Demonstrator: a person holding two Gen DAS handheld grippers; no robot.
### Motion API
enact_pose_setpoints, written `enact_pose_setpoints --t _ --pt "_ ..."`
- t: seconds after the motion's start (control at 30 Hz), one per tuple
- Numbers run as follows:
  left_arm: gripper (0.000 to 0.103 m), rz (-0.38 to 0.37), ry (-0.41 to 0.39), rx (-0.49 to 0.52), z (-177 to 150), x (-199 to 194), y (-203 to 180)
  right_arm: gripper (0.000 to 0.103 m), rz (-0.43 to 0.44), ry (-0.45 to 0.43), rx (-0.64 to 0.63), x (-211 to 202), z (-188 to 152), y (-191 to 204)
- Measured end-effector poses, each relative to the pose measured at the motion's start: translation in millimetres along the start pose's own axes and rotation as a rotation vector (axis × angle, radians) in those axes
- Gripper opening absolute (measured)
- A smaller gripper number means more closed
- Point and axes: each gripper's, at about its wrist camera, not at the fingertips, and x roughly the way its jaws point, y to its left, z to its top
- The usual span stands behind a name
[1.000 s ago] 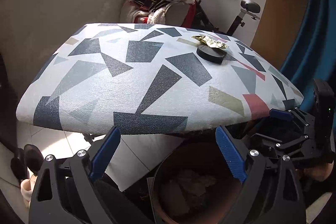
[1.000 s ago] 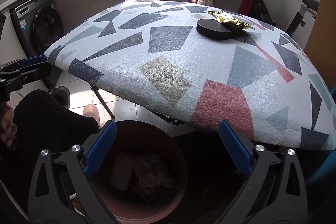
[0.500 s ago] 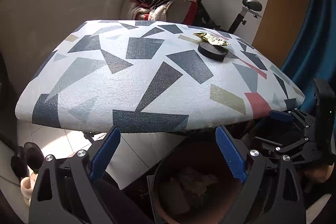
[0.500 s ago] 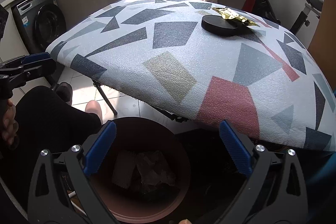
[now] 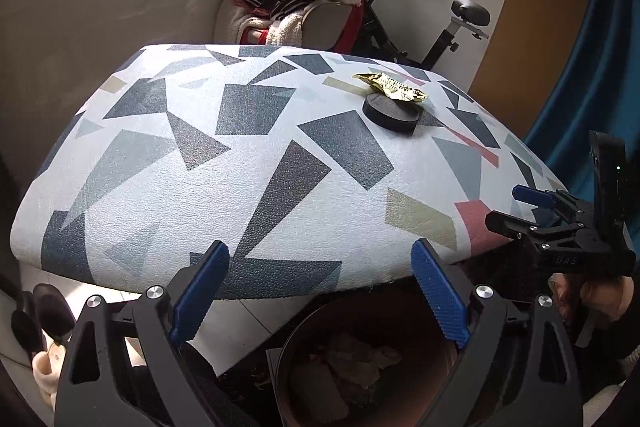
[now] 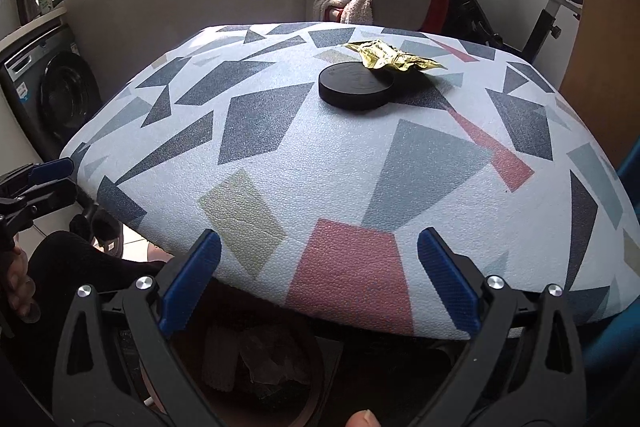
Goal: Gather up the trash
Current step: 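Reach the right gripper to the gold foil wrapper and close on it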
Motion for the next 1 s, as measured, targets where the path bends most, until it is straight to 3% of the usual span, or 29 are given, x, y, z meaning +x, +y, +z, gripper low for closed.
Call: enact_pose_setpoints --t 0.17,0.3,0.53,0.8,0.9,1.0 --pt "0.09 0.0 -0.038 -0.012 32 13 9 0.097 -0.061 -0.062 -0.033 20 64 -30" --pt "0.09 -0.007 -0.053 -0.048 54 25 20 0.097 -0.082 -0.056 -0.096 60 121 -39" --pt "0.09 0.009 -0.066 -0.04 71 36 33 0.097 -0.158 0.089 -0.112 162 197 -50" --pt "0.09 0.0 -0.053 -0.02 76 50 36 0.096 -0.171 0.276 -0.054 238 220 -52" --pt "0.09 -0.004 -0.051 -0.001 78 55 33 0.096 -0.198 0.274 -0.006 243 221 -60" --pt "0.09 -0.015 -0.053 0.013 82 58 30 0.085 -0.209 0.276 -0.005 240 220 -64"
